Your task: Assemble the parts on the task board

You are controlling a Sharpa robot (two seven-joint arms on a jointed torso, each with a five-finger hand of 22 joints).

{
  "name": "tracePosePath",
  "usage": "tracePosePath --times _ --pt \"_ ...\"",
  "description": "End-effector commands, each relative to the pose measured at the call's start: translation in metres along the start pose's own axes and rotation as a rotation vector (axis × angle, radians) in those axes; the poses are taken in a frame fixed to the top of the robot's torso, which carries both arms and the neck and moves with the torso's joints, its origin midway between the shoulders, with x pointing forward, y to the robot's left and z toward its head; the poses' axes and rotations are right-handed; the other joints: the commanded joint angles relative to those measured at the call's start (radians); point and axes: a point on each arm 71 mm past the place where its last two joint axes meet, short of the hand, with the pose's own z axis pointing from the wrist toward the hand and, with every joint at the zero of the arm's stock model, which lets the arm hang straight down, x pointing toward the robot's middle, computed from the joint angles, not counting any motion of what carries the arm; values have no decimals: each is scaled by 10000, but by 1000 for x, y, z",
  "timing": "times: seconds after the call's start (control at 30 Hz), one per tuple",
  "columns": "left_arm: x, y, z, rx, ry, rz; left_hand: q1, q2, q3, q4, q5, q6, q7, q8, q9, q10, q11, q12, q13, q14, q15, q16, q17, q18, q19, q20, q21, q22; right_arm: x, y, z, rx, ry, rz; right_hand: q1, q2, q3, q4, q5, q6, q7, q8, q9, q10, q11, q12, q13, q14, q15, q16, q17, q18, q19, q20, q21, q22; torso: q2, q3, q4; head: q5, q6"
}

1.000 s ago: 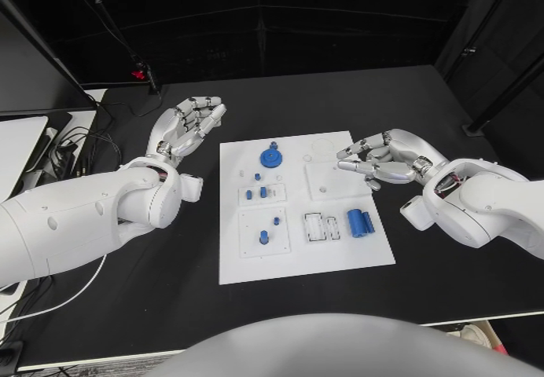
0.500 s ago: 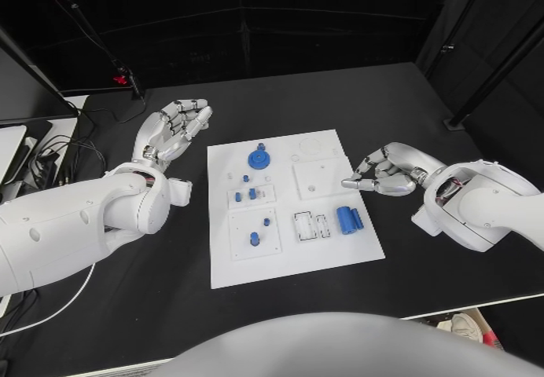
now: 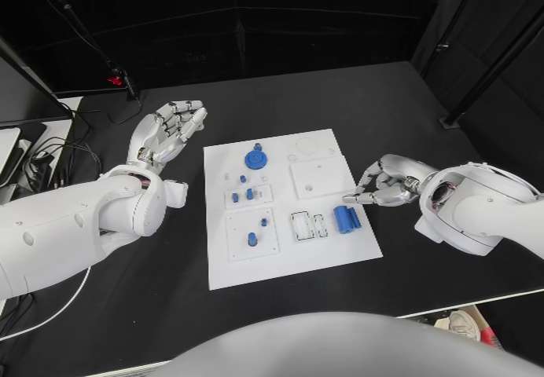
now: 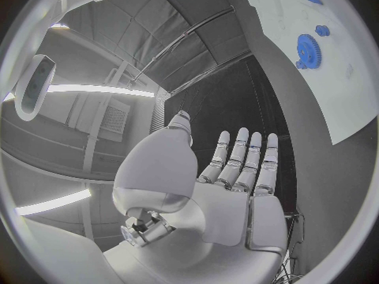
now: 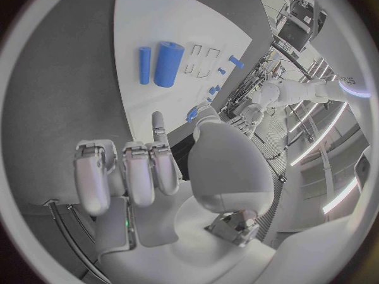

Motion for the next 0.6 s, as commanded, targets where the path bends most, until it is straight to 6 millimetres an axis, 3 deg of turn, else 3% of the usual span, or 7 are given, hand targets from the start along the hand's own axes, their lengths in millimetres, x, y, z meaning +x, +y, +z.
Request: tracePosePath --times 0.03,0.23,0.6 --pt "0 -8 0 993 36 -42 -30 107 -66 -6 32 -86 1501 53 -12 -64 -28 62 -12 -78 -8 36 -15 -116 48 1 41 -16 5 1 0 380 405 -757 -24 -128 -6 15 -42 -71 -6 92 39 1041 -32 25 2629 1021 -58 24 2629 -68 1041 -53 32 2629 -3 -1 10 3 0" --pt "-1 -7 0 981 29 -37 -27 114 -71 -7 35 -88 1501 60 -16 -64 -29 72 -15 -78 -8 44 -23 -115 45 1 42 -22 11 6 2 381 744 -1031 -25 -155 -9 17 -71 -76 -19 189 88 1041 -42 25 2629 1021 -60 24 2629 -68 1041 -53 32 2629 -12 -14 -6 14 0" --pt "-1 -7 0 971 25 -37 -25 120 -73 -7 37 -90 1501 64 -18 -64 -29 77 -17 -78 -8 48 -28 -115 42 2 41 -27 18 11 5 495 1163 -1289 -28 -101 19 15 -92 -93 -36 308 147 1041 -57 25 2629 1021 -65 24 2629 -68 1041 -55 32 2629 -9 -5 -3 57 0"
